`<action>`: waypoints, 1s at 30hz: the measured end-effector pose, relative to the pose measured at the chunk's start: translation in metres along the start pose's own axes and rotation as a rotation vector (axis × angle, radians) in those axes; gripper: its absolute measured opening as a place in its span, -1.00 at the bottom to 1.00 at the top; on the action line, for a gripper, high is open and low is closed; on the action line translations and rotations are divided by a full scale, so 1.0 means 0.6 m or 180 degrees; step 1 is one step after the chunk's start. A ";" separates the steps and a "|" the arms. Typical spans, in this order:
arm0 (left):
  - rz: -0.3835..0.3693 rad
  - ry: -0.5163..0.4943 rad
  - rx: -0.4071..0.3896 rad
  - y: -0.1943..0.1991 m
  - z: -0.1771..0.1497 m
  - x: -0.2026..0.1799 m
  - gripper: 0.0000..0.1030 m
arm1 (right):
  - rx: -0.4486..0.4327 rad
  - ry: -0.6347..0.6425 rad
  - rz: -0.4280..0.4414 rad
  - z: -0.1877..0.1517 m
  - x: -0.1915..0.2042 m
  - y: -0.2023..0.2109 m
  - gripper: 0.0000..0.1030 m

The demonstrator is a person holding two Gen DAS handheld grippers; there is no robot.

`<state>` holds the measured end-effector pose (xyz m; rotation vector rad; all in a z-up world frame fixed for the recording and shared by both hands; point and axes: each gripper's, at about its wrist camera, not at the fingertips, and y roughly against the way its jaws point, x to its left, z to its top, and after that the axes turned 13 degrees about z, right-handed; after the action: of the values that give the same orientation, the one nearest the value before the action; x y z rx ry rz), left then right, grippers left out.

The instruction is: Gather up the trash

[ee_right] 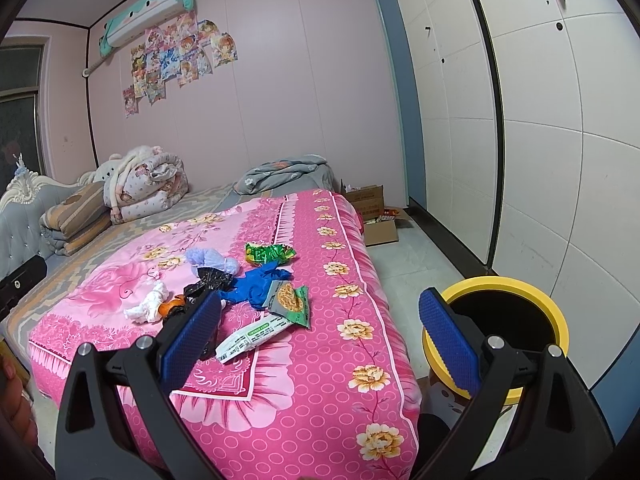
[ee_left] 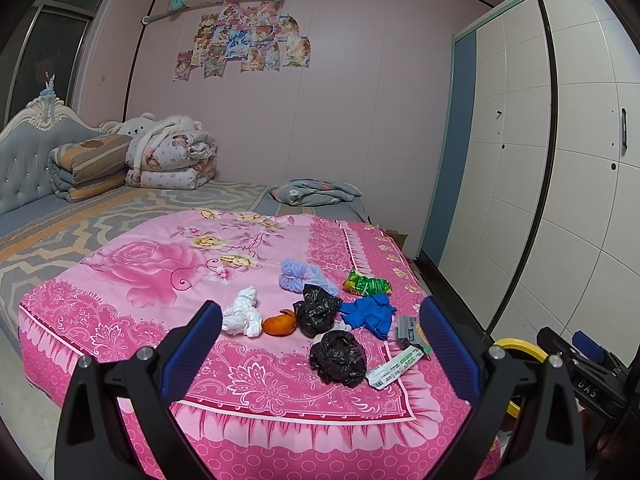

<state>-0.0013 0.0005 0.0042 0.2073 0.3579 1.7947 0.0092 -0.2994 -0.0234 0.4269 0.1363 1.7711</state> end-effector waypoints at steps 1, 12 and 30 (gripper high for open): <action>-0.0002 -0.0001 0.0001 0.000 0.000 0.001 0.85 | 0.0000 0.0002 -0.0001 -0.001 0.001 0.000 0.84; -0.0007 0.0014 0.0018 -0.002 -0.003 0.002 0.85 | 0.0014 -0.0006 0.0001 -0.005 0.005 -0.002 0.84; 0.0198 -0.0126 0.0112 -0.037 -0.009 0.020 0.85 | 0.0253 -0.0047 -0.0122 -0.013 -0.008 -0.038 0.84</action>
<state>0.0143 0.0162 -0.0090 0.2812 0.3583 1.8439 0.0281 -0.2972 -0.0388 0.4914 0.2038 1.7287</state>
